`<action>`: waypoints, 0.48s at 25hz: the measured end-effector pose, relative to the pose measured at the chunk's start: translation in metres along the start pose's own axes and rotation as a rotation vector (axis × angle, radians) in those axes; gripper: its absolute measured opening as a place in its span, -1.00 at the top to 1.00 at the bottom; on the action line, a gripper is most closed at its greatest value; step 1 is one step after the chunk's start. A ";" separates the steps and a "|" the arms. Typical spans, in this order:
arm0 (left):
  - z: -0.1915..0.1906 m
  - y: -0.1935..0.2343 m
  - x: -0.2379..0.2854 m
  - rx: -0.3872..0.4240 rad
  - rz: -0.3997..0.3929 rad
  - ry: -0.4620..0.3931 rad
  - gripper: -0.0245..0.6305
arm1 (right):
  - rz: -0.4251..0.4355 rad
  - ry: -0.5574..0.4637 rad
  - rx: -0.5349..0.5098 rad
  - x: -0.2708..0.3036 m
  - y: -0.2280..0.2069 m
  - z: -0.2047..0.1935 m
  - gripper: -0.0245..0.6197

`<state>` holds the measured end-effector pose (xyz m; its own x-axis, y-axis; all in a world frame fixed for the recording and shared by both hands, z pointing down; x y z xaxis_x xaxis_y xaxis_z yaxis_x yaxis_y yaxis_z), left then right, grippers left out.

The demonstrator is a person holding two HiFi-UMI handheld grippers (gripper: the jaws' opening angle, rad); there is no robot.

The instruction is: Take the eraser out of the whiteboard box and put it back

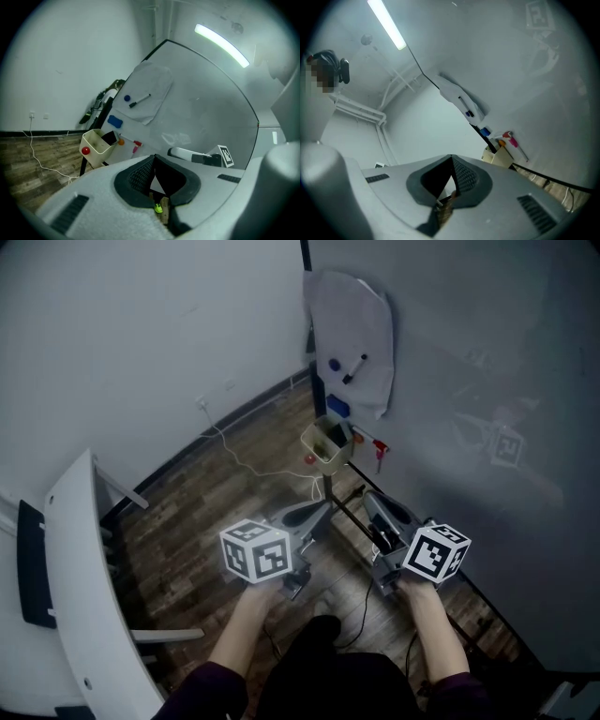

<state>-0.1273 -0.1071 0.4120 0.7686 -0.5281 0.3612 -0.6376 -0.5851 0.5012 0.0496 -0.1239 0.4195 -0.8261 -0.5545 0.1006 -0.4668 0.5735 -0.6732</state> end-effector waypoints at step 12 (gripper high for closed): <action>0.044 0.040 0.020 0.013 -0.059 0.057 0.91 | -0.060 -0.037 0.044 0.037 -0.017 0.026 0.91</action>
<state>-0.1395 -0.1677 0.4050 0.8064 -0.4569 0.3755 -0.5914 -0.6222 0.5129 0.0354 -0.1698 0.4155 -0.7846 -0.6092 0.1151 -0.4999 0.5119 -0.6987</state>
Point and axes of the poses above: the fingertips, and each gripper's own axes: x forward along the fingers, y to its left, z out of its top, the point moved 7 cm from there along -x, backward along the fingers, and after that the axes turned 11 degrees about y, right-handed, at the moved point
